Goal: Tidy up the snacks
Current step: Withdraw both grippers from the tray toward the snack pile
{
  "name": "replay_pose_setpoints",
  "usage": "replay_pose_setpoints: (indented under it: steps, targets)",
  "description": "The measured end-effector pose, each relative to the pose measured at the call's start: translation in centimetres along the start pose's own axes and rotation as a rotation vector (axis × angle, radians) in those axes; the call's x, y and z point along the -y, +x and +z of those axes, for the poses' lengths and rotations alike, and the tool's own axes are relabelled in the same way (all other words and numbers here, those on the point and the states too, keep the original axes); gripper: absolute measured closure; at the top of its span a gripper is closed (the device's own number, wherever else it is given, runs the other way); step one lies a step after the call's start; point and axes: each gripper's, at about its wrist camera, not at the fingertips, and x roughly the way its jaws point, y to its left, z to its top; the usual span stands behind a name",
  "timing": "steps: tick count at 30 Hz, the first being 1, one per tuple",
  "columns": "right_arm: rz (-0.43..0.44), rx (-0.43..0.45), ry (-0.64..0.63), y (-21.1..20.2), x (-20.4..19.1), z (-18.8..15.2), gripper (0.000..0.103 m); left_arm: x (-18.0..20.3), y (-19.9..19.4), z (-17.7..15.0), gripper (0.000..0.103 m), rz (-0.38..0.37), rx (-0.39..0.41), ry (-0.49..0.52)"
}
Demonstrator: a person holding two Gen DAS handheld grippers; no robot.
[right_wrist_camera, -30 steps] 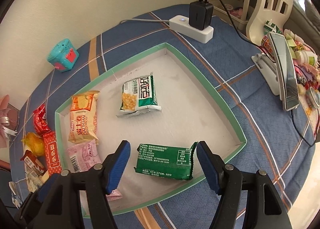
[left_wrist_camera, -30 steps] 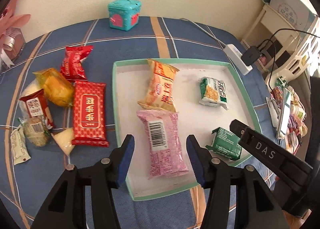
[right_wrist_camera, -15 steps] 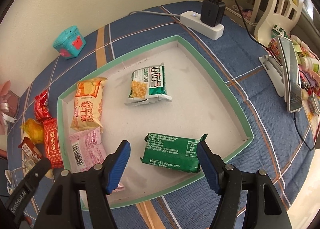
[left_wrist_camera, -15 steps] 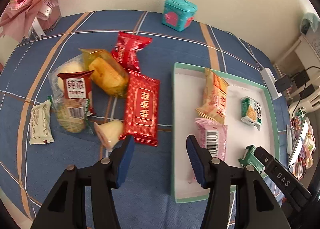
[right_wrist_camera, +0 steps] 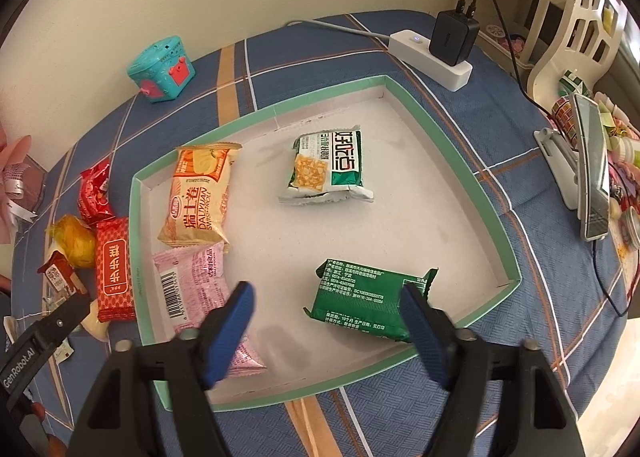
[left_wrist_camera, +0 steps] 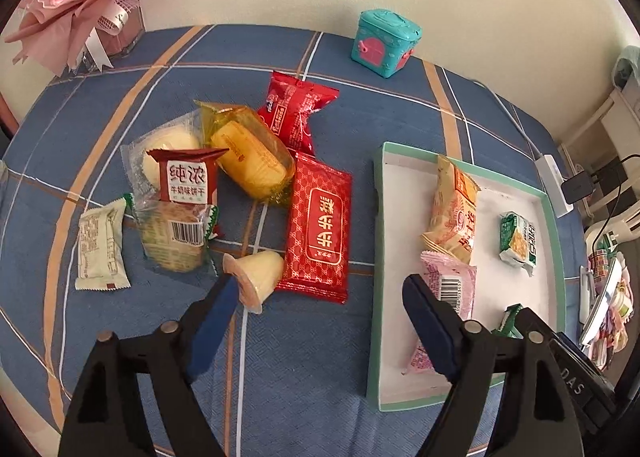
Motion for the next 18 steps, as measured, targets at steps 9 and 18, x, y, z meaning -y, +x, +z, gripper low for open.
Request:
replay_pose_setpoints:
  steps: [9,18]
  targets:
    - [0.007,0.033,-0.013,-0.2,0.0,0.1,0.0,0.1,-0.3,0.1,0.008,0.046,0.042,0.041]
    - [0.001,0.089,-0.038,-1.0,-0.1,0.2,0.0,-0.6,-1.1,0.4,0.003,0.059,0.089,0.025]
